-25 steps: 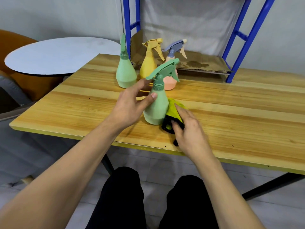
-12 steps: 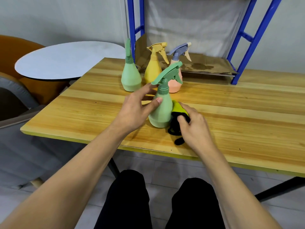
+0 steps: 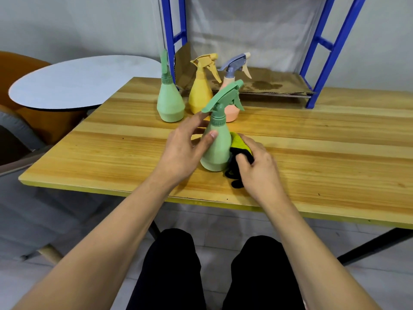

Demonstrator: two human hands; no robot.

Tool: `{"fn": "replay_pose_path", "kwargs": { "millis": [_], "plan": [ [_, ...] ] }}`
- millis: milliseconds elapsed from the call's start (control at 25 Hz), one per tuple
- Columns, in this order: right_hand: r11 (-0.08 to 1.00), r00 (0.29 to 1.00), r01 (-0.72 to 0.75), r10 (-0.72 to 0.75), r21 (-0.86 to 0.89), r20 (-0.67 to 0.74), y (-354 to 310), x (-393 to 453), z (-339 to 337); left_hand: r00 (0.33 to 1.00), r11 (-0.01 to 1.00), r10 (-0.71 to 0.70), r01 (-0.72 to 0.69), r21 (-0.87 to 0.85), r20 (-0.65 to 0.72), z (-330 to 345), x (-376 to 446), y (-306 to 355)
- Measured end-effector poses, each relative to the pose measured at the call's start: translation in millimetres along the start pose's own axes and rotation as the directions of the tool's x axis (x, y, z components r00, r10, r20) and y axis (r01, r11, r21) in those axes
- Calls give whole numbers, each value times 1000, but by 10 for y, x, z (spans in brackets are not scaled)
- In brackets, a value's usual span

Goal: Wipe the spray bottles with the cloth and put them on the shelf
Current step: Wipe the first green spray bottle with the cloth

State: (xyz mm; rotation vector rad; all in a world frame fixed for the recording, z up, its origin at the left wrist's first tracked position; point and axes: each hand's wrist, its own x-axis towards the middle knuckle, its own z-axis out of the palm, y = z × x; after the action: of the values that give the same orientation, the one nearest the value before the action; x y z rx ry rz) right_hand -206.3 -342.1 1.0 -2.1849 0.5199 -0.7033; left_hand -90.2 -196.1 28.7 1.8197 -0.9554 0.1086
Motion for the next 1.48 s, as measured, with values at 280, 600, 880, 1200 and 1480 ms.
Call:
{"fn": "replay_pose_path", "kwargs": {
  "millis": [280,600,880,1200,1480],
  "plan": [
    [963,986,-96,126,253,-107,5,-41,-19,987,987,-121,131,95,-108,137,83,128],
    [943,989,-45,88,331,-117,37,-12,11,985,984,-172,173,34,-24,84,140,274],
    [932,991,45,3,359,-133,-322,107,-117,997,997,-58,54,59,60,-24,79,166],
    [959,979,-34,89,282,-186,0,-159,31,998,998,-64,65,-15,28,56,51,173],
    [951,975,71,-3,301,-221,-307,-11,17,998,998,-64,64,12,0,86,44,176]
  ]
}}
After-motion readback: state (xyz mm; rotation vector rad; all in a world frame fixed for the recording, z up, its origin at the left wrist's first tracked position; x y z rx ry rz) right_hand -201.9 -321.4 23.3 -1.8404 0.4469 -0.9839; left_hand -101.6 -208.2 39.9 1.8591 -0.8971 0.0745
